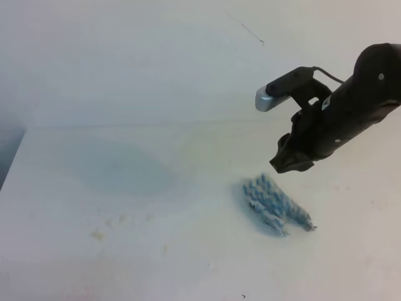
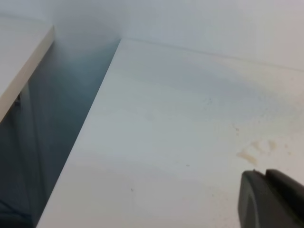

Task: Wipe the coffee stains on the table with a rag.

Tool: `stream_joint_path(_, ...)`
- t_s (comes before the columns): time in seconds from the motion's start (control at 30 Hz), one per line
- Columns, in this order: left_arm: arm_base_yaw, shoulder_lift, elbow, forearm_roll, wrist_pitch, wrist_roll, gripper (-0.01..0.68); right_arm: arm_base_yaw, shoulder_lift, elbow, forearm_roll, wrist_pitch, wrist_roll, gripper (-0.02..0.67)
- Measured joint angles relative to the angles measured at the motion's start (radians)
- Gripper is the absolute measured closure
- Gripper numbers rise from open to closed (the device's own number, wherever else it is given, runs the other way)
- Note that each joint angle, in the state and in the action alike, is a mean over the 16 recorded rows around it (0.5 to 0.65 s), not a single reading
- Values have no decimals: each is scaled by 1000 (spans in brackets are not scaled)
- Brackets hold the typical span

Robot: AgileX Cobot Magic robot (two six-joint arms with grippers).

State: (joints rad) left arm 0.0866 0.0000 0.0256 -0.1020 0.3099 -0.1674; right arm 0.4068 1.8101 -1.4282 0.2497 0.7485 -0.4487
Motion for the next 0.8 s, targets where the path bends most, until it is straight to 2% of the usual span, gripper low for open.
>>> stream_joint_path(0.2, 0, 0, 6, 0, 0, 0, 672, 0, -55, 0, -19, 13, -32, 387)
stream_joint_path(0.33, 0, 0, 11, 0, 0, 0, 672, -2, -112, 0, -44, 26, -49, 367)
stream_joint_path(0.53, 0, 0, 14, -1, 0, 0, 672, -20, -221, 13, -70, 41, -47, 405)
stream_joint_path(0.8, 0, 0, 17, -1, 0, 0, 672, -62, -428, 132, -91, -27, 18, 526)
